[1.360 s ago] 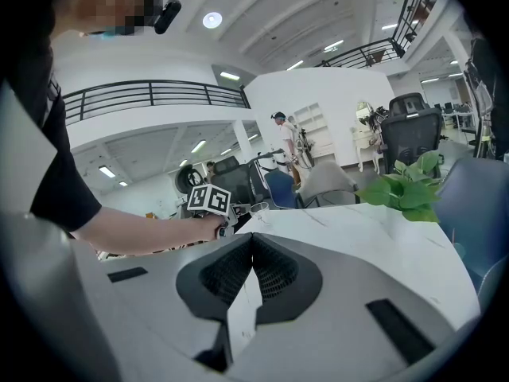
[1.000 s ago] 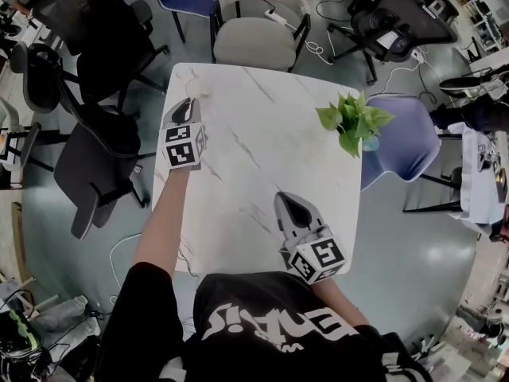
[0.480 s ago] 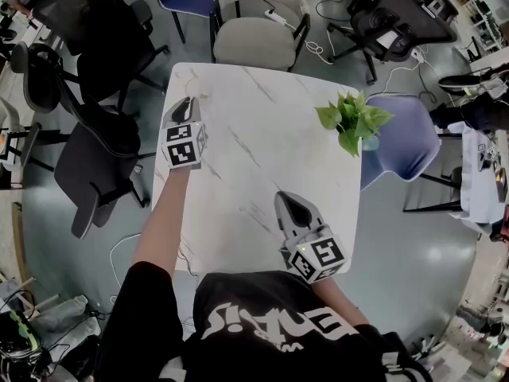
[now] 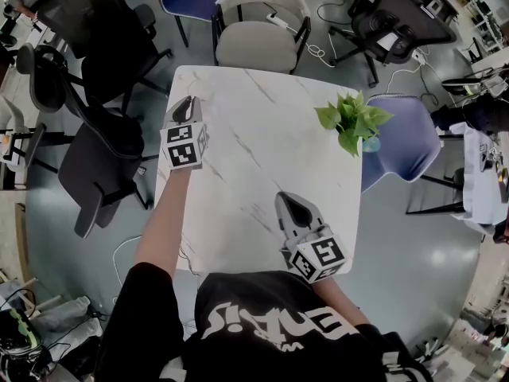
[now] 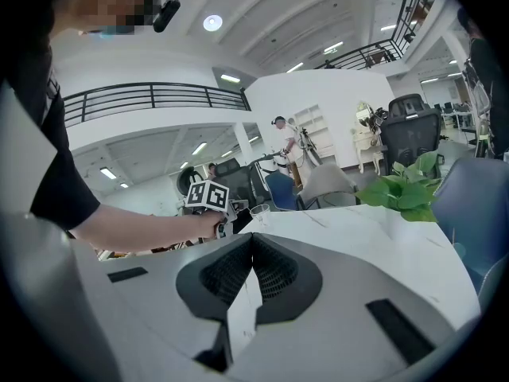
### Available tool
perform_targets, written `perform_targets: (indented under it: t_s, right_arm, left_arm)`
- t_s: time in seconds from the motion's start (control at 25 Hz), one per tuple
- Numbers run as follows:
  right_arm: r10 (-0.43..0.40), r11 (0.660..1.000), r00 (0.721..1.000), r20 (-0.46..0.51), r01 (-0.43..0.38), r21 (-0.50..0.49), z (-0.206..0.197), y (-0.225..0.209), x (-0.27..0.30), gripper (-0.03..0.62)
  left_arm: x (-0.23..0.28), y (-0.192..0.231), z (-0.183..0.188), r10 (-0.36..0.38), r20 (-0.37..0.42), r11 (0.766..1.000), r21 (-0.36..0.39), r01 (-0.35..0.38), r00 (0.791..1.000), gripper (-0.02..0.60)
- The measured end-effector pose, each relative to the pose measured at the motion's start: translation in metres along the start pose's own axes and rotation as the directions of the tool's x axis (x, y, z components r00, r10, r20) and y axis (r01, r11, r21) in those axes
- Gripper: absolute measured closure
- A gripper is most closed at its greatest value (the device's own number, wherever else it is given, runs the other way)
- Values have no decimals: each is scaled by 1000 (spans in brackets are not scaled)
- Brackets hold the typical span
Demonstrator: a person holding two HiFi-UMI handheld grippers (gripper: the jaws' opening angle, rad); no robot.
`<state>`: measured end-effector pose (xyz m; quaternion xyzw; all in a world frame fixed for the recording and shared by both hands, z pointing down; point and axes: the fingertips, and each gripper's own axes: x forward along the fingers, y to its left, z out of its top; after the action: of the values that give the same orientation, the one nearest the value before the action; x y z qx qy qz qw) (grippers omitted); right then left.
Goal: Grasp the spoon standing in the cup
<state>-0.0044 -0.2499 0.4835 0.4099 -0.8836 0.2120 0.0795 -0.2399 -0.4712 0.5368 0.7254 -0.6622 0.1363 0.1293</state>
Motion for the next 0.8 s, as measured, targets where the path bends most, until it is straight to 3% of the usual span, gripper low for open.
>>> perform_targets:
  t_s: [0.8]
  right_arm:
    - [22,1000,999,36,-21,-15,5,9,-22,582]
  left_arm:
    - [-41,-18,68,-19,140,999,43,13,990,529]
